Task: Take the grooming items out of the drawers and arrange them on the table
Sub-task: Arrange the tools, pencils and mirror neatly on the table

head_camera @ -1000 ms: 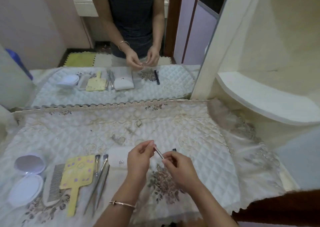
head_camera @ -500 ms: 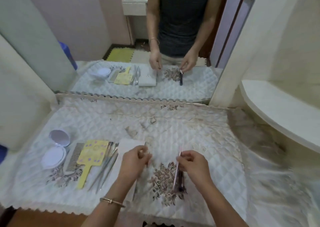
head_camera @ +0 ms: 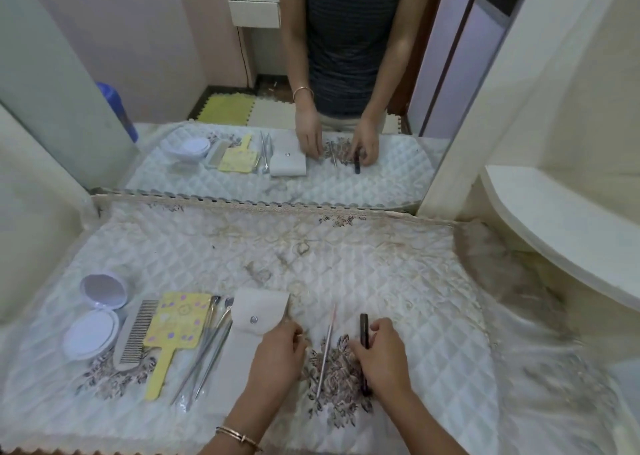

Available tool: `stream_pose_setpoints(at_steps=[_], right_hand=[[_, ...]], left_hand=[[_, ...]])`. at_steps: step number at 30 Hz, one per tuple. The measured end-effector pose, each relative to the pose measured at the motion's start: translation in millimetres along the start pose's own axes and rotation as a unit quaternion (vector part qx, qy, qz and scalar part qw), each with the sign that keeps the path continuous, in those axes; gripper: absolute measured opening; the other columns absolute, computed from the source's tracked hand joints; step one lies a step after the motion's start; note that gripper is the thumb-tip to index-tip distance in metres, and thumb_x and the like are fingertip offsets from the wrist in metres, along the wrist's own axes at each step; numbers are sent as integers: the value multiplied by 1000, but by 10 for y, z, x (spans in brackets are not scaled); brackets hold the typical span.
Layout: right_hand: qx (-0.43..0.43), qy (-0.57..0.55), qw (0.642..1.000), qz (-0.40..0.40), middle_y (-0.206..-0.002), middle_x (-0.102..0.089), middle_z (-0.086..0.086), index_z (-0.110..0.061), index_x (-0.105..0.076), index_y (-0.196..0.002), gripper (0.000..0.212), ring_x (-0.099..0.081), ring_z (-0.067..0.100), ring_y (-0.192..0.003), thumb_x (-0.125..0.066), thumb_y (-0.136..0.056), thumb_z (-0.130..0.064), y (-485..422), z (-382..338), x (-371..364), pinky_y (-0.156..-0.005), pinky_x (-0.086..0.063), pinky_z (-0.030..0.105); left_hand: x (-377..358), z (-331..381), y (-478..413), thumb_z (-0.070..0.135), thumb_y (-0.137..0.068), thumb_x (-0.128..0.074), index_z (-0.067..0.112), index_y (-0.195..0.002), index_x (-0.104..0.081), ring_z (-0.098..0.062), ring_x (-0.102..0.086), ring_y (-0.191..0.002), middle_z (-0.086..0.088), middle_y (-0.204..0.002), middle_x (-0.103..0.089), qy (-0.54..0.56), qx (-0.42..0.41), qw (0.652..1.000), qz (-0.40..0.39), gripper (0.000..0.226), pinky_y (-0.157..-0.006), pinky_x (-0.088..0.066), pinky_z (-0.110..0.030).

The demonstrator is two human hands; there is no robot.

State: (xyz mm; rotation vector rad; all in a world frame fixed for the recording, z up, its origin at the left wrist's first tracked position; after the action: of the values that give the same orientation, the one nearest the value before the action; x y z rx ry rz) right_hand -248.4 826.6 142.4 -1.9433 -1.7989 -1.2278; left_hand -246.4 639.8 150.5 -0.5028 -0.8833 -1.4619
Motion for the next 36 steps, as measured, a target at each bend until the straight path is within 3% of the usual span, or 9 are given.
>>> stream_pose_setpoints(at_steps=[4,9,14,18,22,26,29,32,36], right_hand=[[5,-42,999,-22,-92,-63,4,-20,-50,-92,14,-66,21,-78,-60,-84,-15,20,7,-59,-73,-56,38],[90,-125,985,-72,-93,-69,-3,-22,-65,-103,21,-63,4,-84,-62,-84,-13,173,-249,-4,-69,-47,11],[104,-137,984,-55,-86,-69,-12,-25,-67,-98,17,-64,1,-83,-61,-85,-15,247,-284,188,-69,-48,9],[129,-103,986,-30,-86,-67,-8,-20,-67,-98,15,-63,6,-83,-58,-87,-14,300,-343,239,-75,-49,16],[75,-102,992,-15,-77,-64,-10,-20,-68,-95,12,-59,0,-70,-62,-85,-15,403,7,247,-71,-52,12],[32,-169,985,34,-74,-61,-17,-17,-66,-95,13,-58,-4,-72,-64,-84,-11,363,192,446,-61,-43,-3],[43,-171,984,33,-74,-59,-16,-21,-62,-91,11,-56,0,-72,-64,-84,-14,230,76,536,-60,-44,4],[35,-186,981,40,-74,-57,-11,-19,-63,-95,12,-55,5,-70,-64,-83,-16,145,92,595,-66,-44,15],[4,-174,984,35,-72,-55,-8,-18,-63,-98,13,-53,8,-68,-62,-85,-19,137,258,566,-64,-43,16]], left_hand=[[-35,147,-5,21,-89,-52,13,-117,-57,-19,-54,-108,-5,-117,-59,41,-25,999,3,29,-91,-41,-27],[-166,311,-43,24,-91,-52,14,-120,-57,-16,-58,-111,-1,-120,-62,301,72,949,-59,31,-102,-43,-35],[-216,436,-53,14,-86,-59,20,-87,-68,-18,-65,-90,-8,-95,-71,483,111,865,-82,11,-80,-50,-24],[-226,483,-17,14,-86,-59,8,-92,-69,-15,-62,-76,-7,-84,-69,506,132,850,-55,13,-70,-49,-22],[164,360,-166,12,-89,-54,5,-91,-65,-12,-60,-74,-7,-84,-65,584,154,796,22,13,-65,-57,-18],[459,414,-376,14,-86,-60,8,-89,-66,-6,-58,-60,-3,-76,-63,520,90,849,10,9,-55,-51,-11],[224,498,-225,16,-83,-63,15,-82,-65,-9,-55,-59,-3,-71,-61,437,82,895,-25,3,-58,-53,-14],[-62,439,-76,26,-80,-67,20,-80,-66,-14,-60,-66,-1,-75,-65,316,59,945,-67,5,-72,-56,-31],[-263,444,22,30,-81,-65,22,-83,-62,-5,-56,-62,8,-69,-61,127,-1,989,-80,9,-54,-42,-8]])
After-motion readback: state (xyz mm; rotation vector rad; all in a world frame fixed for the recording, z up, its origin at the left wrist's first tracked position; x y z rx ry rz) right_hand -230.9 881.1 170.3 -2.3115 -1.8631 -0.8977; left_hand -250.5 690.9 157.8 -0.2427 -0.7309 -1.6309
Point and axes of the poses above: each hand's wrist, its own y-axis away from the middle knuckle, its own x-axis out of the back of the hand, z = x × y, the point moved 8 cm from there along -y, towards the middle knuckle
